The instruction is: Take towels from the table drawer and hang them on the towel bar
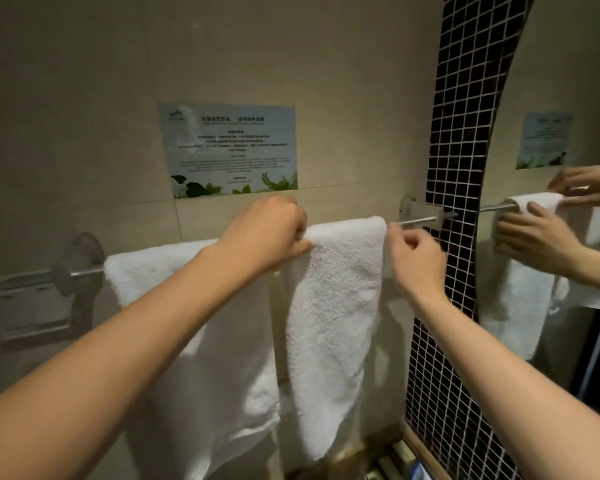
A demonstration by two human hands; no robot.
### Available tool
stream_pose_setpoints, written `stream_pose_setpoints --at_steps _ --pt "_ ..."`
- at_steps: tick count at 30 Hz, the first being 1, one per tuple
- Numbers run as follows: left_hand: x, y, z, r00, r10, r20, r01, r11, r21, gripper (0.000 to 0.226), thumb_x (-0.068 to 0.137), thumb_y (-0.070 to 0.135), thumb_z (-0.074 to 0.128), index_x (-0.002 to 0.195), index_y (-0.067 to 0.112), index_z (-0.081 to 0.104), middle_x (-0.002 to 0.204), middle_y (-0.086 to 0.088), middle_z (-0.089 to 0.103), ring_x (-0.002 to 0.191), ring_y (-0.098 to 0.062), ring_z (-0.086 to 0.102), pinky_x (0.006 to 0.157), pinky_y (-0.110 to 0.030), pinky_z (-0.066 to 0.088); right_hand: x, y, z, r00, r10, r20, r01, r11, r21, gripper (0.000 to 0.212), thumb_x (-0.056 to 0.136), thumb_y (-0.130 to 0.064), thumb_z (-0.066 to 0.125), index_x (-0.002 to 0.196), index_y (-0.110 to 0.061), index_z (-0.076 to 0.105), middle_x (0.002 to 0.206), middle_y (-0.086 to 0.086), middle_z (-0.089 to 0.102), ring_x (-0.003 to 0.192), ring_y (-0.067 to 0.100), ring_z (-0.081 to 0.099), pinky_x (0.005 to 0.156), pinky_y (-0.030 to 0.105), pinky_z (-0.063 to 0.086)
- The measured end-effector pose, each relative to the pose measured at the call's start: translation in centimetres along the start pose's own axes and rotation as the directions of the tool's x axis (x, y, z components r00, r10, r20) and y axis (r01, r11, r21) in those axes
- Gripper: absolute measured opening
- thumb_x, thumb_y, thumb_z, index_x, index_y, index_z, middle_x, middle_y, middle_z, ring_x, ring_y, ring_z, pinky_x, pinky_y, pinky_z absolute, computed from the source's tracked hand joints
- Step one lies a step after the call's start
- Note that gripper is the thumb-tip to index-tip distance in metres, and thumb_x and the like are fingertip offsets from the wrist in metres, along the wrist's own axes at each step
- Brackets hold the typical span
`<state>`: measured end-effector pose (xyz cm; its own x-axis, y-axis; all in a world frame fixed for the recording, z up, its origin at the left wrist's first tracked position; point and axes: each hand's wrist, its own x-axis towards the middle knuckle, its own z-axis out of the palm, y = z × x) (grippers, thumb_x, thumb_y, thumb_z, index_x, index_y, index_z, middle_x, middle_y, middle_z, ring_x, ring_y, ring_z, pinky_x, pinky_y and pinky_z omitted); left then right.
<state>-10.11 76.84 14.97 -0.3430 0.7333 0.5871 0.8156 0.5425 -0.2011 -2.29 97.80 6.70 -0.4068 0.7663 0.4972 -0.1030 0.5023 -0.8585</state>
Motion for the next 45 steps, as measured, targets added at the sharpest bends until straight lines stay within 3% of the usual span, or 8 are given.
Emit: stream_pose_setpoints --at_steps 6,12,17,21,24,31,35,45 --pt "0.2 -0.6 -0.5 0.996 -0.025 -0.080 0.026 1.000 0.004 0.020 0.090 0.040 0.065 0.095 0.028 0.079 0.086 0.008 0.071 0.078 -0.018 0.064 0.072 -0.034 0.055 -1.3 0.7 1.0 0.978 -0.005 0.211 -0.020 0.993 0.115 0.041 0.093 -0.032 0.063 0.059 -0.013 0.049 0.056 -0.004 0.042 0.058 0.015 0.039 0.061 0.033 0.032" --pt "2.1 -2.5 -1.8 0.987 -0.073 -0.146 0.077 0.997 0.016 0.018 0.092 0.038 0.064 0.093 0.026 0.078 0.085 0.006 0.074 0.077 -0.016 0.063 0.080 -0.032 0.047 1.0 -4.1 1.1 0.992 -0.121 0.045 0.117 0.989 0.093 0.033 0.085 -0.030 0.063 0.058 -0.014 0.053 0.053 -0.004 0.047 0.054 0.013 0.041 0.057 0.032 0.038" --pt "2.5 -1.8 -0.8 0.979 -0.199 -0.045 0.203 0.974 0.104 0.006 0.084 0.022 0.068 0.083 0.020 0.074 0.082 -0.001 0.068 0.081 -0.026 0.063 0.067 -0.036 0.047 1.7 -5.5 2.6 0.984 -0.177 0.018 0.176 0.954 -0.243 0.022 0.081 -0.037 0.064 0.072 -0.016 0.062 0.072 -0.002 0.066 0.072 0.021 0.061 0.064 0.034 0.047" --pt "1.2 -0.9 -0.7 0.984 -0.177 0.011 0.177 0.984 0.009 0.046 0.089 0.052 0.056 0.065 0.015 0.069 0.060 -0.001 0.062 0.060 -0.021 0.060 0.053 -0.028 0.042 0.9 -4.3 2.9 0.973 -0.224 -0.053 0.204 0.945 -0.255 0.025 0.085 -0.041 0.064 0.088 -0.019 0.052 0.083 -0.003 0.061 0.078 0.022 0.056 0.067 0.036 0.043" --pt "0.5 -1.2 -0.8 0.990 -0.114 0.085 0.111 0.993 0.041 0.045 0.083 0.054 0.061 0.060 0.015 0.063 0.058 0.000 0.061 0.059 -0.020 0.058 0.052 -0.028 0.043 -0.3 -2.8 2.1 0.984 -0.135 -0.113 0.118 0.983 -0.143 0.030 0.090 -0.049 0.056 0.089 -0.019 0.054 0.081 -0.005 0.061 0.079 0.022 0.060 0.067 0.036 0.044" --pt "0.1 -1.9 -1.5 0.991 -0.085 0.103 0.090 0.995 -0.053 0.022 0.087 0.039 0.066 0.079 0.022 0.079 0.072 0.001 0.073 0.067 -0.020 0.065 0.066 -0.036 0.057 -3.0 -0.7 3.2 0.999 -0.025 0.028 0.026 0.999 -0.043 0.045 0.093 -0.041 0.056 0.055 -0.017 0.052 0.052 -0.008 0.050 0.057 0.016 0.046 0.062 0.033 0.036" --pt "0.4 -3.7 -2.6 0.972 -0.185 0.147 0.200 0.975 -0.100 0.017 0.084 0.043 0.071 0.092 0.030 0.080 0.089 0.009 0.076 0.083 -0.016 0.066 0.075 -0.035 0.056 -3.0 -2.6 3.4 0.995 -0.099 0.034 0.101 0.992 -0.081 0.043 0.091 -0.034 0.057 0.062 -0.003 0.056 0.055 0.003 0.053 0.059 0.021 0.047 0.067 0.038 0.042" --pt "-2.4 -4.9 -3.4 0.952 -0.201 0.230 0.232 0.965 -0.118 0.020 0.085 0.038 0.066 0.076 0.024 0.079 0.068 0.005 0.072 0.068 -0.016 0.066 0.065 -0.037 0.059 -5.5 -3.5 3.4 0.978 -0.130 0.162 0.166 0.957 -0.236 0.048 0.091 -0.046 0.053 0.060 -0.010 0.055 0.051 -0.005 0.054 0.064 0.027 0.058 0.082 0.042 0.048"
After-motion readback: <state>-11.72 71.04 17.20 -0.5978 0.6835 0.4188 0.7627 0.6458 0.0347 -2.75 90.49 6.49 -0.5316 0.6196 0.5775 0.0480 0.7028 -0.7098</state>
